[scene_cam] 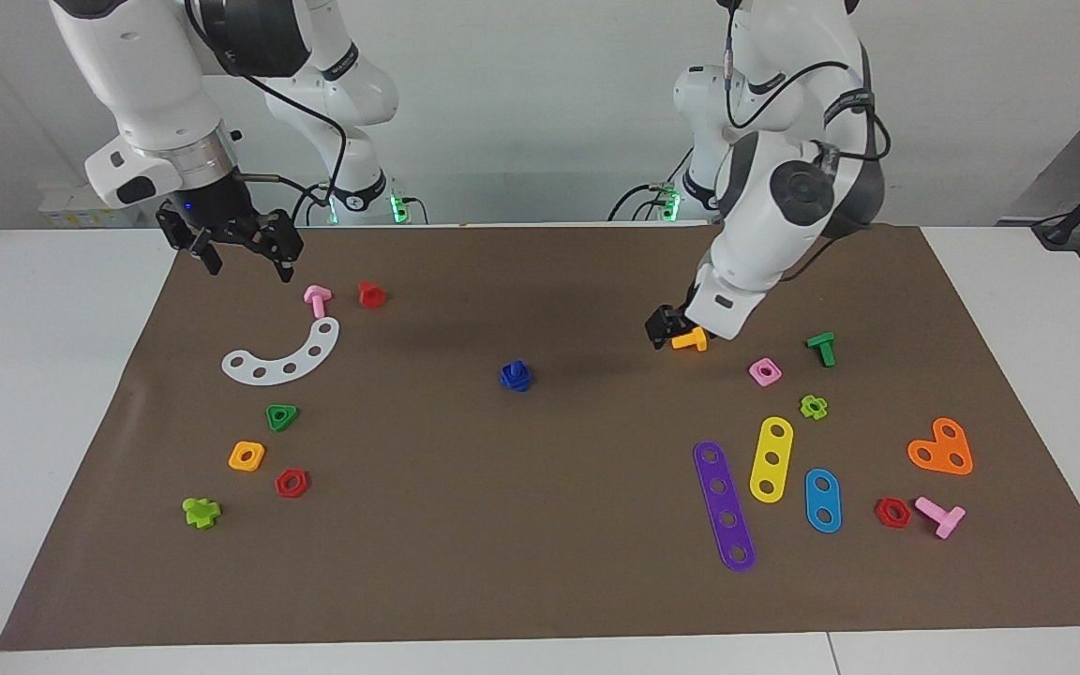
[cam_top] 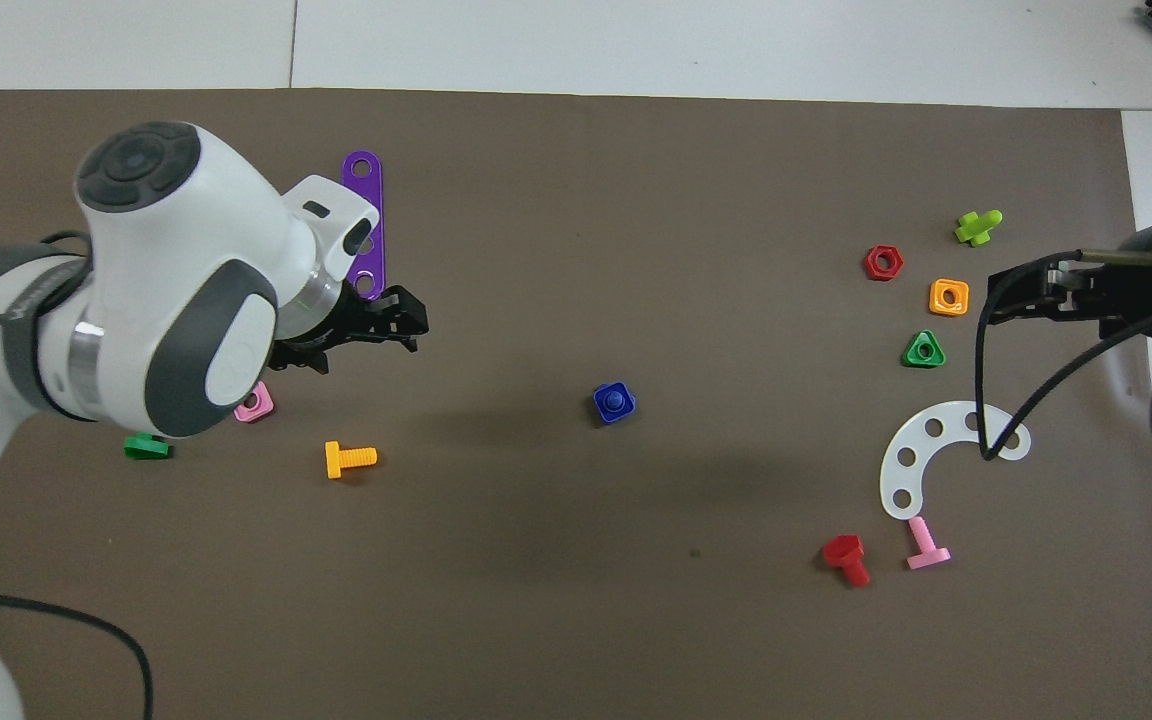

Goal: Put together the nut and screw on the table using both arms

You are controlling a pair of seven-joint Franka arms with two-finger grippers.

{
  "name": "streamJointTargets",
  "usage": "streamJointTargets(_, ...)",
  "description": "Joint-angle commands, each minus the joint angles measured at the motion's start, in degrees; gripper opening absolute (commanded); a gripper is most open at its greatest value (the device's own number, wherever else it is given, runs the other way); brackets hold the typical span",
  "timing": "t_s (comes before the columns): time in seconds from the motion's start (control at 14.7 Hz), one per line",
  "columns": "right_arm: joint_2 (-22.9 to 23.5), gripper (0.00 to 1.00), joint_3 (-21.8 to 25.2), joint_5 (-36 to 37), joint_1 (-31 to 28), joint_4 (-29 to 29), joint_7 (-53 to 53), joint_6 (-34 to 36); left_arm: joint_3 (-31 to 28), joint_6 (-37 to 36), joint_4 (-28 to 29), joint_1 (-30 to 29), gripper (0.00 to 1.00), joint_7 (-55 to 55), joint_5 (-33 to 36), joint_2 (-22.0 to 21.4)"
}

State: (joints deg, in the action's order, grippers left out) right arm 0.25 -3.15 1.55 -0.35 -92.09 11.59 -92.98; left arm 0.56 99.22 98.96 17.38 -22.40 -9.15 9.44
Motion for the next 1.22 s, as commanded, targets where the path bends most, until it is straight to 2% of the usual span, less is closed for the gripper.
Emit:
streamJointTargets(0.0, -1.4, 1.00, -0.4, -0.4, -0.3, -1.8, -1.0, 0.1, 0.5, -9.2, 1.5, -5.5, 1.00, 8.4, 1.1, -5.8)
streamJointTargets(0.14, -1.4, 1.00, -0.4, -0.4, -0.4, -1.8, -1.0, 0.1, 0.3, -12.8, 2.0, -10.8, 1.00, 10.7, 2.2, -10.1)
streamJointTargets(0.27, -1.4, 1.00, -0.4, -0.5, -0.4, -1.8, -1.0, 0.0, 0.3, -13.0, 3.4, -14.6, 1.00, 17.2, 5.4, -14.2)
streamJointTargets(0.34, -1.4, 1.00, -0.4, -0.5, -0.4, -1.8, -1.0, 0.0, 0.3, -12.9, 3.3, -15.8, 1.00, 19.6, 7.5, -14.9)
streamJointTargets(0.68, -1.3, 1.00, -0.4, -0.5, -0.7, -1.8, -0.9, 0.0, -0.5, -7.5, -2.6, -17.6, 1.00, 23.8, 9.4, -14.0)
streamJointTargets(0.88, -1.4, 1.00, -0.4, -0.6, -0.4, -1.7, -0.9, 0.1, -0.5, -4.4, -3.0, -17.3, 1.00, 24.6, 9.4, -13.4)
streamJointTargets(1.15, -1.3, 1.00, -0.5, -0.5, -0.4, -1.7, -1.0, 0.0, -0.5, -6.1, -2.6, -17.1, 1.00, 24.3, 9.2, -14.1)
